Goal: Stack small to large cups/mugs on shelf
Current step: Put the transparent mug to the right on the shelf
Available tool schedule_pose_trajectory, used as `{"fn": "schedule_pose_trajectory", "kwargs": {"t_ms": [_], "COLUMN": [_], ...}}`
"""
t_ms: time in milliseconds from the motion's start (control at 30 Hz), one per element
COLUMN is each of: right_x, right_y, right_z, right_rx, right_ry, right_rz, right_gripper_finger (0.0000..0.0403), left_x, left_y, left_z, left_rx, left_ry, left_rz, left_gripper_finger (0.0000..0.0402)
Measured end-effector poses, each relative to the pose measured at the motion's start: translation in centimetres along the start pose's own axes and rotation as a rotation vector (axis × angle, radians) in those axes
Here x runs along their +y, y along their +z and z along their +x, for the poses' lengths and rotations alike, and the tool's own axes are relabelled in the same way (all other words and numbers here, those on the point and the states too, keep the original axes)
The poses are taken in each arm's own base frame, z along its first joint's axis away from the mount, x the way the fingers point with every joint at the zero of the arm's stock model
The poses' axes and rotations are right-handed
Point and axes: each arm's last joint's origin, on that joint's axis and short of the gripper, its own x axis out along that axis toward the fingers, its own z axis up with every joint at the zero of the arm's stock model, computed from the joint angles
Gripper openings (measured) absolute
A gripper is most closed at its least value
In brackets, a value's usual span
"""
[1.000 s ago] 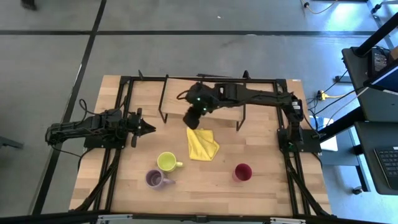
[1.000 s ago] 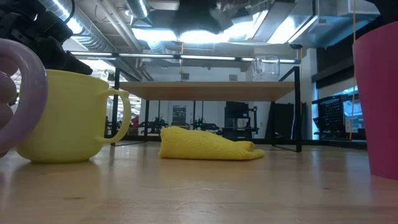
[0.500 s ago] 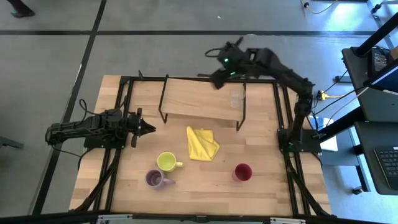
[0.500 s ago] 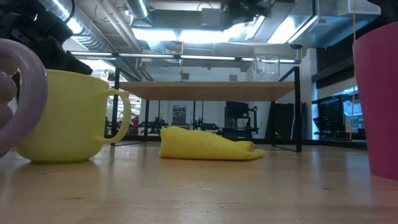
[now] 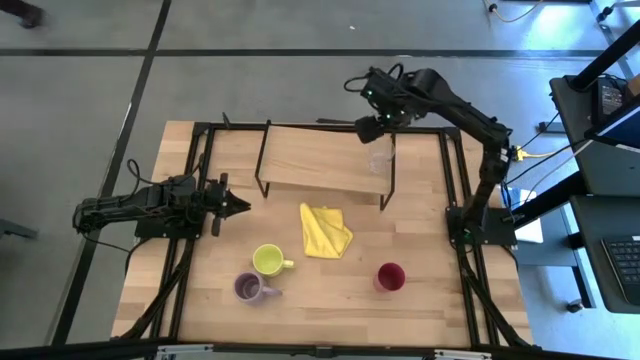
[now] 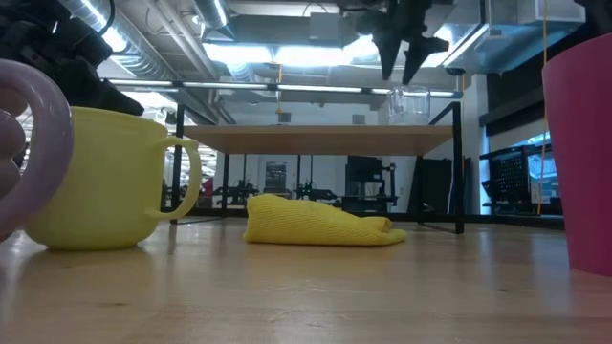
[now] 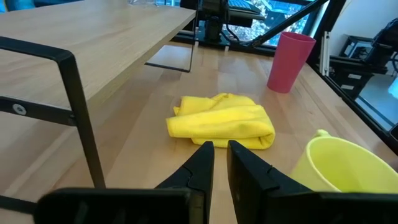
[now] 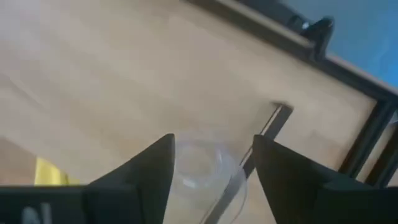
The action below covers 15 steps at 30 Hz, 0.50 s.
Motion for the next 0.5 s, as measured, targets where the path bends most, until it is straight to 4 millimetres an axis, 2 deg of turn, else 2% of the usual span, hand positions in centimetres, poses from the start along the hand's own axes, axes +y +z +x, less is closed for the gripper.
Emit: {"fn": "schedule_pose_trajectory", "kwargs": {"t_ms": [100,200,300,500], "right_x": [0.1,0.0,-0.6,-2.8], "right_y": [-0.4,-0.4,-0.3,-0.3], "right_z": [1.2,1.3,1.0,-1.0], "right_rx": [0.052,0.065,0.065,0.039], "right_ry": [-0.021,-0.004,0.013,0.093], "right_rz": [-0.048,-0.129,-0.175,-0.166], "right_gripper_finger": [0.0206,0.0205,0.0205,0.0204], "left_x": [0.0,0.0,0.0,0.0], "left_y": [0.0,0.0,0.0,0.0], "left_z": [0.0,0.0,0.0,0.0], "left_rx": [0.0,0.0,0.0,0.0], "left_ry": [0.001,0.001,0.001,0.001], "left_rz": [0.0,0.0,0.0,0.0], "left_gripper_finger": [0.0039,0.0039,0.0039,0.0039]}}
